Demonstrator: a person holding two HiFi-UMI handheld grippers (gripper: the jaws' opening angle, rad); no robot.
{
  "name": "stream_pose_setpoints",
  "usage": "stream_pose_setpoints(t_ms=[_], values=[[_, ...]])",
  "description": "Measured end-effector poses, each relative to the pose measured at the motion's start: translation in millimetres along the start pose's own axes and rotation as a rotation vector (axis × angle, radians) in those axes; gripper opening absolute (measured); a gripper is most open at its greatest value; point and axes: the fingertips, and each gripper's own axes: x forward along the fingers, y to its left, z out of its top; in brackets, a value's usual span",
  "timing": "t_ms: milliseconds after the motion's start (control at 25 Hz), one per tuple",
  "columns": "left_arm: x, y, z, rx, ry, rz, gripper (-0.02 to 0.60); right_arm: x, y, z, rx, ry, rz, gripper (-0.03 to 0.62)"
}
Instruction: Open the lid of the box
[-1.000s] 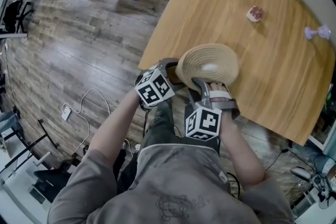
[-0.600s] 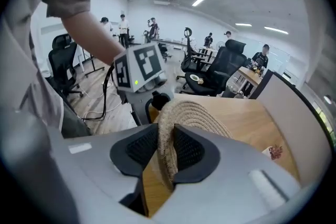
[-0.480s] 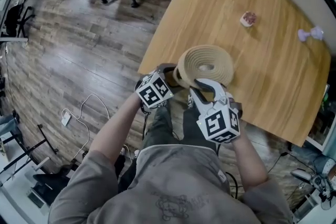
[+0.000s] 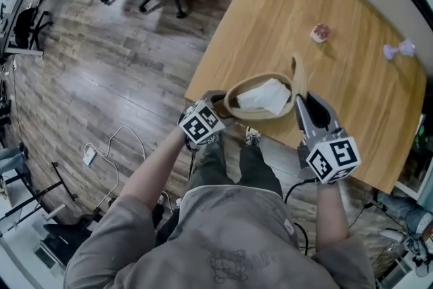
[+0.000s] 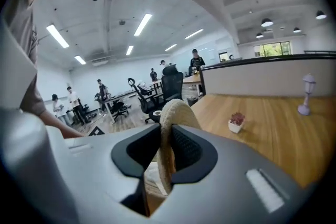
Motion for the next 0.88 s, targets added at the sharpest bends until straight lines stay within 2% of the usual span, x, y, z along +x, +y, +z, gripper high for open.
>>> stream_pose_setpoints(t_ms=[200, 320, 400, 640, 720, 760, 880], values=[[-6.5, 3.6, 1.0, -0.029, 0.003, -0.006, 0.309, -2.4, -26.5, -1.6, 0.100, -0.022, -0.064, 0.075], [-28.8, 7.3, -0.4, -0.008, 0.005, 0.029, 0.313, -2.2, -21.5, 10.8, 0.092, -0.052, -0.060, 0.075], [-49.2, 11.9, 8.0, 0.006, -0.025, 0.069, 0.313, -4.2, -14.8, 27.4, 0.070, -0.079, -0.048, 0.075], [-122.2, 36.9, 84.0, 0.068, -0.250, 0.303, 0.275, -28.5, 6.9, 95.1, -0.013, -0.207, -0.034, 0.075], [-145.8, 38.4, 114.4, 0.088, -0.322, 0.346, 0.246, -42.4, 15.3, 117.9, -0.044, -0.256, -0.034, 0.075], [-157.9, 37.4, 130.3, 0.100, -0.359, 0.359, 0.212, -50.1, 18.9, 129.5, -0.056, -0.282, -0.036, 0.075], [-194.3, 29.8, 177.3, 0.170, -0.454, 0.398, 0.189, -73.1, 26.9, 163.1, -0.089, -0.368, -0.060, 0.075]])
